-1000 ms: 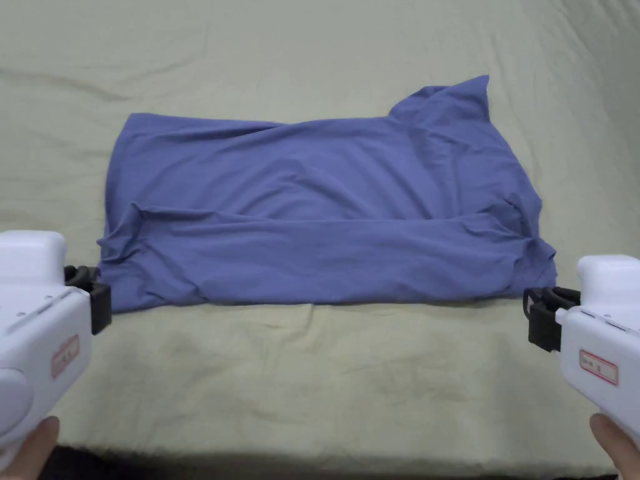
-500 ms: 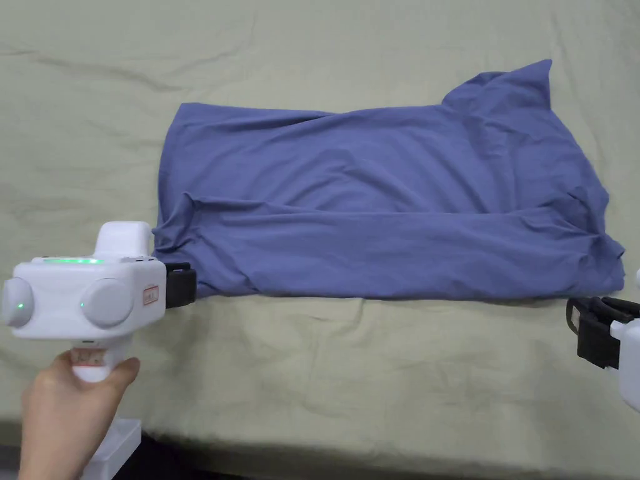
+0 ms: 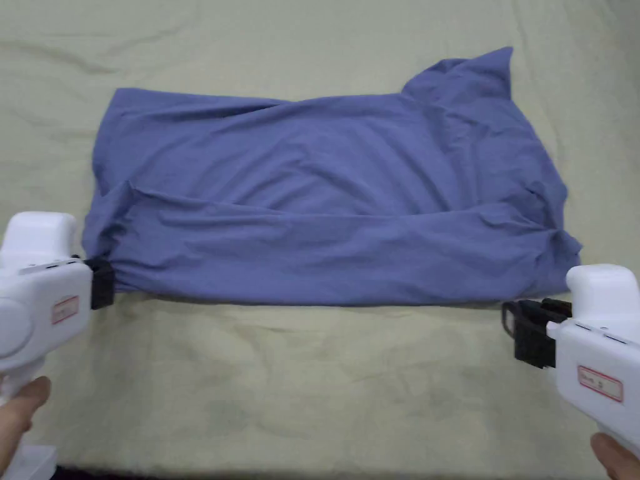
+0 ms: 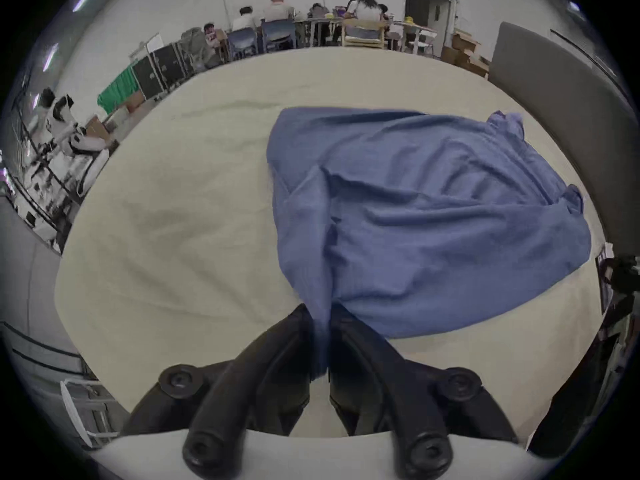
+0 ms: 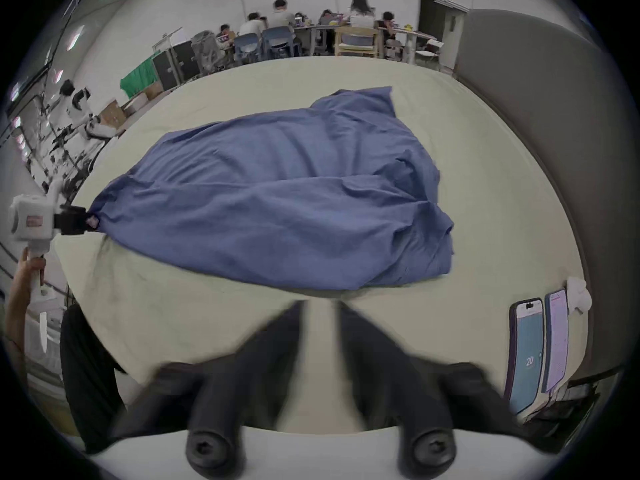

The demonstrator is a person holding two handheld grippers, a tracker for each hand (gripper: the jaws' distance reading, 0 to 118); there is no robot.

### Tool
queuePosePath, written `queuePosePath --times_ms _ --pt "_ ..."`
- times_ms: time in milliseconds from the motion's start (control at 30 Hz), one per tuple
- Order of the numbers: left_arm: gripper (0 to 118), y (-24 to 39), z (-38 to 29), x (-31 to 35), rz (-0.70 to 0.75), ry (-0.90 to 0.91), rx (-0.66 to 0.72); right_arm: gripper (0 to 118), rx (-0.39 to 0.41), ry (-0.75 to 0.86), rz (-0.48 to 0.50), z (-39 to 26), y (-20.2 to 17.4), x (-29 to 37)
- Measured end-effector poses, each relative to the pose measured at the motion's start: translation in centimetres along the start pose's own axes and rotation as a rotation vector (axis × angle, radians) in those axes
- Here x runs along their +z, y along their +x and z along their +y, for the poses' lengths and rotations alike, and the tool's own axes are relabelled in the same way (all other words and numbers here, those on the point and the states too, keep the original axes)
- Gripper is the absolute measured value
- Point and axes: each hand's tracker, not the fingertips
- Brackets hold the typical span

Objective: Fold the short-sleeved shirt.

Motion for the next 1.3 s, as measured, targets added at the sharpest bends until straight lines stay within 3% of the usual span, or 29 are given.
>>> queuePosePath --times_ms 33,67,133,200,300,333,367,400,433,467,500,533,567,600,633,700,1000,1300 --pt "6 0.1 0.3 0.5 0.000 0.014 -0.002 84 -0.031 0.017 -0.025 0.0 0.8 -0.1" --pt "6 0.2 0.6 0.8 0.003 0.019 -0.002 117 -0.062 0.035 -0.059 -0.1 1.4 -0.4" --pt "6 0.2 1.0 1.2 0.005 0.018 0.000 118 -0.148 0.149 -0.106 0.1 3.2 -0.6" --pt "6 -0.1 1.1 0.8 0.000 0.021 0.008 118 -0.249 0.060 -0.049 1.0 5.8 -2.4" --pt "6 -0.3 1.1 0.0 -0.007 -0.001 0.021 118 -0.236 0.003 -0.111 2.5 7.9 -5.7" --pt "6 -0.1 1.1 -0.1 -0.005 -0.002 0.020 117 -0.225 -0.017 -0.129 2.9 8.4 -6.9" --pt "6 0.0 1.1 -0.3 -0.003 -0.005 0.016 107 -0.220 -0.054 -0.127 3.4 8.9 -8.0" --pt "6 0.0 1.1 -0.4 -0.001 -0.010 0.012 72 -0.217 -0.080 -0.088 3.8 9.2 -9.0" --pt "6 0.1 1.1 -0.6 0.000 -0.012 0.010 63 -0.216 -0.095 -0.044 3.9 9.0 -9.6" --pt "6 0.2 1.2 -0.7 -0.003 -0.019 0.009 61 -0.234 -0.131 0.009 3.8 9.0 -10.4" --pt "6 0.2 1.3 -0.8 -0.005 -0.026 0.008 46 -0.203 -0.082 -0.073 3.9 8.3 -9.4" --pt "6 0.3 1.3 -0.8 -0.004 -0.028 0.007 19 -0.151 -0.083 -0.071 4.1 7.9 -8.8" --pt "6 0.2 1.3 -0.8 -0.006 -0.029 0.005 12 -0.093 -0.072 -0.048 4.1 7.2 -8.0" --pt "6 0.2 1.4 -0.8 -0.011 -0.027 0.006 11 -0.114 -0.060 0.038 4.2 7.1 -7.6" --pt "6 0.1 1.5 -0.7 -0.012 -0.026 0.009 11 -0.132 -0.062 0.028 4.2 6.8 -7.3" --pt "6 -0.2 1.8 -0.3 -0.016 -0.019 0.008 11 -0.041 -0.072 -0.018 4.5 6.2 -6.5" --pt "6 -1.4 1.3 2.9 -0.007 0.003 -0.024 11 -0.115 -0.012 0.063 3.4 6.1 0.5" --pt "6 -1.7 -4.5 3.0 -0.019 -0.088 -0.003 11 -0.133 -0.124 0.055 -2.1 5.4 0.6"
